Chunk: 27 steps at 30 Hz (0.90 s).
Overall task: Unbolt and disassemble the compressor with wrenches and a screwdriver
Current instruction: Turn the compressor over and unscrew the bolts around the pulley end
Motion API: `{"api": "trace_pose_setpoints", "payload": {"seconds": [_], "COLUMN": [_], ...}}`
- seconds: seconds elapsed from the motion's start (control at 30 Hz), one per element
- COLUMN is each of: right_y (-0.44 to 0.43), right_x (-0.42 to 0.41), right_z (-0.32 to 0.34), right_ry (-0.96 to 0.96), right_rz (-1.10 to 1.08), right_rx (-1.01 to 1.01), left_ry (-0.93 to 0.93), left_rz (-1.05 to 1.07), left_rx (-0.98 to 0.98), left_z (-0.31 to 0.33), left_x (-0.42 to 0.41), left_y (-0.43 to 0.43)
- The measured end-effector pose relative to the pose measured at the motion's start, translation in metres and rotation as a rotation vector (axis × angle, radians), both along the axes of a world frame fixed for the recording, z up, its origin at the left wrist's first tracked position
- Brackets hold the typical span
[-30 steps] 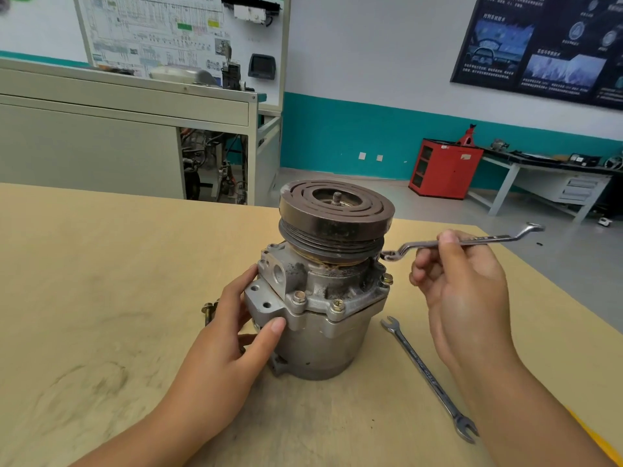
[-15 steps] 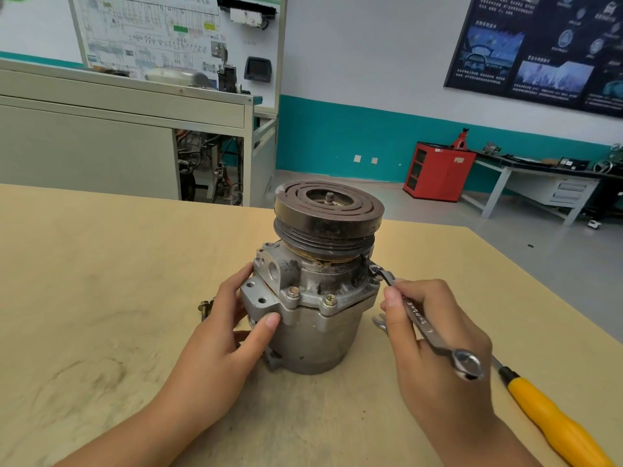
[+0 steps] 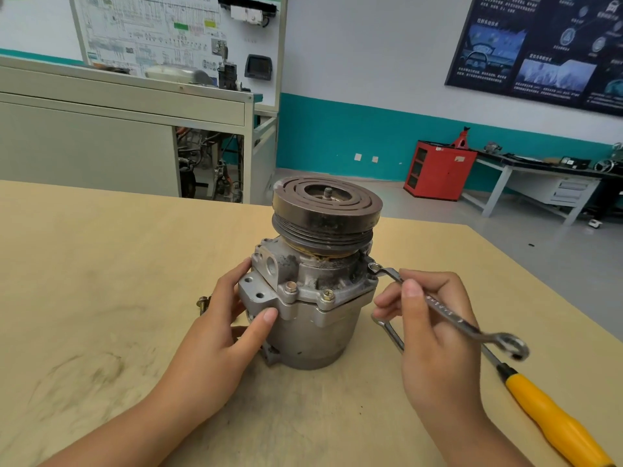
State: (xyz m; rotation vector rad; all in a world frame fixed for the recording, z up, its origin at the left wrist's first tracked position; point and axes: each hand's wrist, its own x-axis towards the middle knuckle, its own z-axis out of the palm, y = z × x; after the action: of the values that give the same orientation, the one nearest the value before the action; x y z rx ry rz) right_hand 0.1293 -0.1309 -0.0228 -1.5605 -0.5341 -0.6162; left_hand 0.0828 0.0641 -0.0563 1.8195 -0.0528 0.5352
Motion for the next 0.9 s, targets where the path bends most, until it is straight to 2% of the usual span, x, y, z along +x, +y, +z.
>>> {"api": "trace_pose_setpoints", "payload": {"seconds": [0.2, 0.27, 0.37, 0.57, 0.63, 0.73, 0.83, 0.9], "right_y": [-0.011, -0.012, -0.011, -0.007, -0.006, -0.007, -0.005, -0.006], "right_x": [0.011, 0.017, 0.029, 0.060, 0.066, 0.070, 0.065, 0.058], "right_z": [0.012, 0.014, 0.019, 0.030, 0.031, 0.029, 0.023, 0.018], "right_ry": [0.303, 0.389, 0.467, 0.582, 0.615, 0.682, 0.648, 0.487], "right_rz": [0.333, 0.361, 0.321, 0.254, 0.305, 0.451, 0.436, 0.312], "right_rx": [0.367, 0.430, 0.435, 0.291, 0.260, 0.357, 0.533, 0.617], "left_ry": [-0.002, -0.004, 0.001, -0.003, -0.009, -0.009, -0.010, -0.010], "left_rz": [-0.001, -0.005, -0.006, -0.001, -0.005, -0.015, -0.014, -0.011], "left_rx": [-0.001, 0.002, 0.002, -0.003, -0.007, -0.016, -0.022, -0.022], "left_z": [-0.002, -0.002, -0.004, -0.003, -0.003, -0.003, -0.003, -0.003], "left_x": [0.001, 0.002, 0.002, 0.002, 0.002, 0.002, 0.001, 0.001], "left_y": [0.001, 0.001, 0.002, 0.001, 0.000, 0.000, 0.000, 0.000]}}
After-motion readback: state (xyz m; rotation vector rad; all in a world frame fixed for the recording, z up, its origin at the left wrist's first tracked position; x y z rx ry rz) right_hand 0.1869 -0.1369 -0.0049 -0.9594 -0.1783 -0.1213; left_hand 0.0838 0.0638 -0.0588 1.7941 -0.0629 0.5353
